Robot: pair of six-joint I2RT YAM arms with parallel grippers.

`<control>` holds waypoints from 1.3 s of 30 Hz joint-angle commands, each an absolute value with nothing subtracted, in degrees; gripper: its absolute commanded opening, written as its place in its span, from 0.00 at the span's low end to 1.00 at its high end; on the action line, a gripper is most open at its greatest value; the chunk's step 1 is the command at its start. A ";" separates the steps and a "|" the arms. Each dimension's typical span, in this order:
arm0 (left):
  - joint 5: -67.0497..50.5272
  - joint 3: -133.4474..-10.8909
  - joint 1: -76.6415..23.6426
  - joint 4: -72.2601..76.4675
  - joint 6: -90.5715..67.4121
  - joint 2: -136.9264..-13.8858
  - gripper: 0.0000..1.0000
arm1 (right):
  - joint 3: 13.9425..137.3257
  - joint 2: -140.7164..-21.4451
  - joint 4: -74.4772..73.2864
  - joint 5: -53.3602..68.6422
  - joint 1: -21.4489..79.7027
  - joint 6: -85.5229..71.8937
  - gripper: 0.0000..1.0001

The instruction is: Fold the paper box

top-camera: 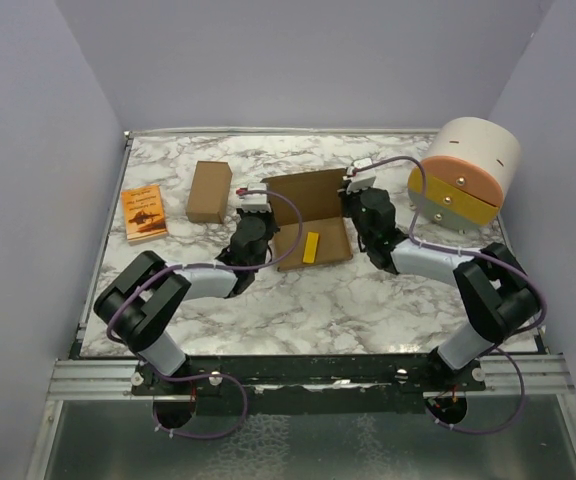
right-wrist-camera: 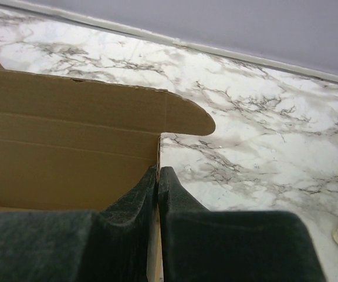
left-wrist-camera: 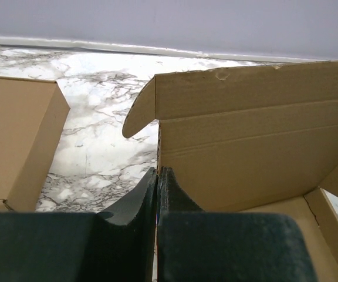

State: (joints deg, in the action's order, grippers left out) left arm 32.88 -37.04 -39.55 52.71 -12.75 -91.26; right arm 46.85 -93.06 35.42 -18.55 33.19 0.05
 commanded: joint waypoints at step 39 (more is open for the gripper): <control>29.70 -19.97 -45.89 74.70 -17.34 -94.24 0.00 | 31.39 -85.60 37.71 -8.05 35.24 -9.20 0.03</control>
State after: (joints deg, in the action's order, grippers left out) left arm 32.84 -21.74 -43.90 78.26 -14.28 -94.19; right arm 32.82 -87.42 44.97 -12.95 33.50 -8.32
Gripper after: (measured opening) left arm 0.016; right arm 0.024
